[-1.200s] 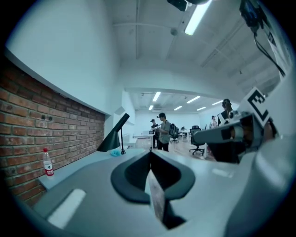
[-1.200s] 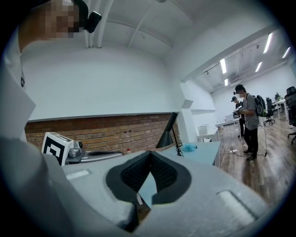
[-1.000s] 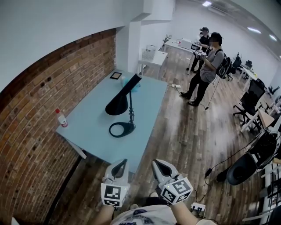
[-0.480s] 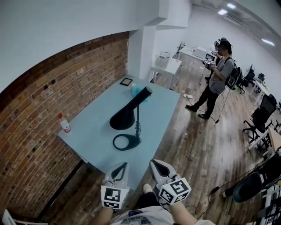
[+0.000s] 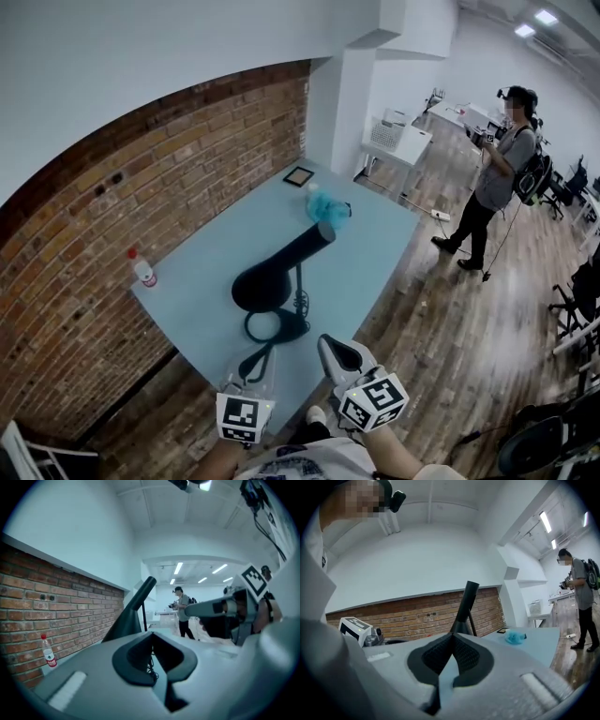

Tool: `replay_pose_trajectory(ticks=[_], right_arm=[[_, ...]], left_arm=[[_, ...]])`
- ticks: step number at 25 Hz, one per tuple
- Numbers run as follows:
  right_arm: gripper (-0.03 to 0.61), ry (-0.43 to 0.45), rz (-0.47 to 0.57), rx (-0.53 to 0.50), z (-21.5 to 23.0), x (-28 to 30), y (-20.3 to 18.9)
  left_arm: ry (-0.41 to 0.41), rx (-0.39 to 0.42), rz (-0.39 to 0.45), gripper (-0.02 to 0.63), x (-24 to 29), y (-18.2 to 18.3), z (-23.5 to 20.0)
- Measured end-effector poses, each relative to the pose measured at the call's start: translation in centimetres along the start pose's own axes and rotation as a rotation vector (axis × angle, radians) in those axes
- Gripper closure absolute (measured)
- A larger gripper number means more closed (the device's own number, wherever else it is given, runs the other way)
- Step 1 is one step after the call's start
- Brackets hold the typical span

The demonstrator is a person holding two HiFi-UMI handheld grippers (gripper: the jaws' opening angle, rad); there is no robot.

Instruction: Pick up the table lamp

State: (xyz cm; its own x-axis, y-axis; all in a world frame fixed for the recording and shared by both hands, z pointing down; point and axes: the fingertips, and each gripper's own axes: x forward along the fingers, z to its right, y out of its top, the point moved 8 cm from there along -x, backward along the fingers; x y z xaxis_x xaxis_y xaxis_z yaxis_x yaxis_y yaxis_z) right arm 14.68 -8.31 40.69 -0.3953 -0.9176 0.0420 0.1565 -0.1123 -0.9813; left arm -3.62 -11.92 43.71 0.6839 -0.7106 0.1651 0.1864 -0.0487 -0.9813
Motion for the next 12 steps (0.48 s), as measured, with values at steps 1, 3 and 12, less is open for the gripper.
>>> replay_pose_trajectory(ticks=[1,3,12], right_arm=[[0.580,0.011,-0.002,0.003,1.0,0.5,0.1],[0.580,0.028,-0.017,0.005,3.0,1.3,0.0],[0.579,0.146,-0.077,0.004,9.4,5.6,-0.2]], left_arm=[[0.009,-0.001,-0.008,0.621,0.8,0.0,0.1],[0.029,-0.004,-0.022,0.621,2.3,0.0,0.5],[0.144,-0.049,-0.062,0.621,6.6,-1.2,0.6]])
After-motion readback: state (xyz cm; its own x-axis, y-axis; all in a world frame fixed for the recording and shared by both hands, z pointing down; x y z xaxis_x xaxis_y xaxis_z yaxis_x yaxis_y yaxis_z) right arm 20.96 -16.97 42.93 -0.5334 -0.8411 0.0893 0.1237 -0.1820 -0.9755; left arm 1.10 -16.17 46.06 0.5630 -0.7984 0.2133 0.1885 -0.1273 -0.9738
